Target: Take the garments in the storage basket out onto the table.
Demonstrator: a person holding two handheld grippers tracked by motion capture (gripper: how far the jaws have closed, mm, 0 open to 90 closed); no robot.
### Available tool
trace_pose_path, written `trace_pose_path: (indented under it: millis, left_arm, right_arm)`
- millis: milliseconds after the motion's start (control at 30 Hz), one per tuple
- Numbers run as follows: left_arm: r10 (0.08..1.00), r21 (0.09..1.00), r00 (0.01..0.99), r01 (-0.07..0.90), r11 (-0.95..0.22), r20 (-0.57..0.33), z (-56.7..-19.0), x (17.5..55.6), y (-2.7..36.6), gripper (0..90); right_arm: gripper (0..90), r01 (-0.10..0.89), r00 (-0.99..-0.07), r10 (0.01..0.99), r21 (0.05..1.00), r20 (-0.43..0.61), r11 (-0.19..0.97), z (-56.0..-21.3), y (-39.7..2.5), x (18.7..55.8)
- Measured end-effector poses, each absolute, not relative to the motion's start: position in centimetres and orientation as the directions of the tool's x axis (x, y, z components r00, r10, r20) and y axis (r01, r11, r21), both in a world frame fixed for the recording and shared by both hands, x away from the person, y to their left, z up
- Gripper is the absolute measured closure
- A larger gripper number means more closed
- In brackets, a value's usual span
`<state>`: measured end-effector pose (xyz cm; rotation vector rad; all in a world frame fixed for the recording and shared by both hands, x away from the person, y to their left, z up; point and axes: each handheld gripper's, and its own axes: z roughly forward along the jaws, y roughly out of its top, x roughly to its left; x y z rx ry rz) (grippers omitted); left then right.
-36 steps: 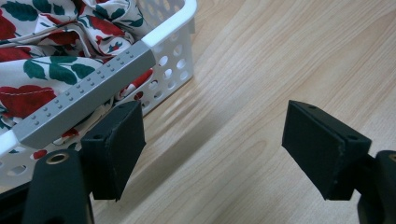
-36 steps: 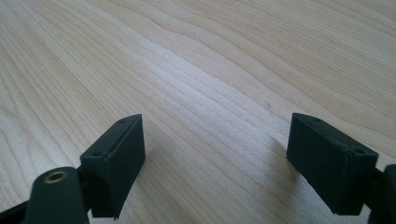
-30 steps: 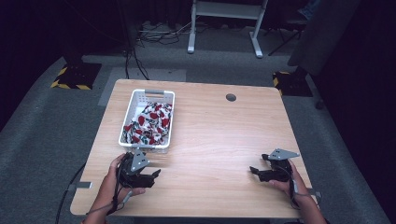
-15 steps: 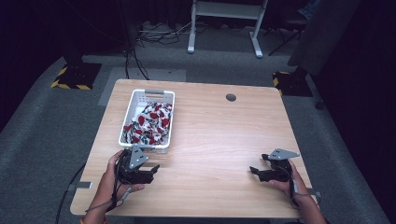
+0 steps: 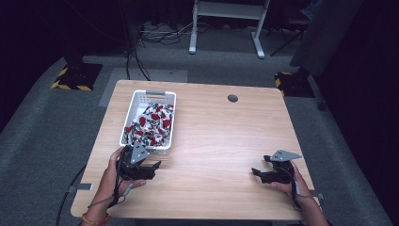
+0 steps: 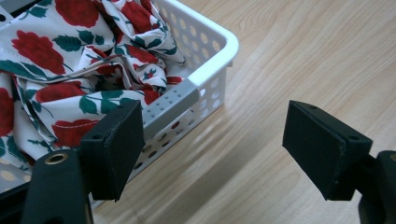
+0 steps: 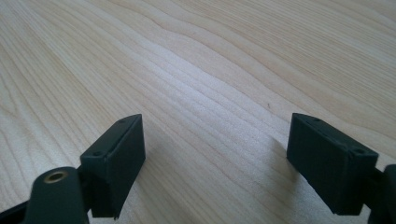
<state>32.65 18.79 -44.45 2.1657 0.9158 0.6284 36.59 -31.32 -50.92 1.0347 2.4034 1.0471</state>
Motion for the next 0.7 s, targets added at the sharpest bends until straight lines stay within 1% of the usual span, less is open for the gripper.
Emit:
trace_pose_path:
  millis: [433,700]
  left_arm:
    - [0.782,0.755,0.604,0.440,-0.486,0.152,-44.3,34.2,19.3,20.7]
    - [0.783,0.753,0.597,0.431,-0.498,0.176,-43.6,34.6,19.3,20.4]
  right_arm:
    - [19.5,0.493,-0.685,0.728,0.734,-0.004,0.468,-50.9,-31.3,36.6]
    - [19.4,0.492,-0.686,0.727,0.734,-0.004,0.468,-50.9,-31.3,36.6]
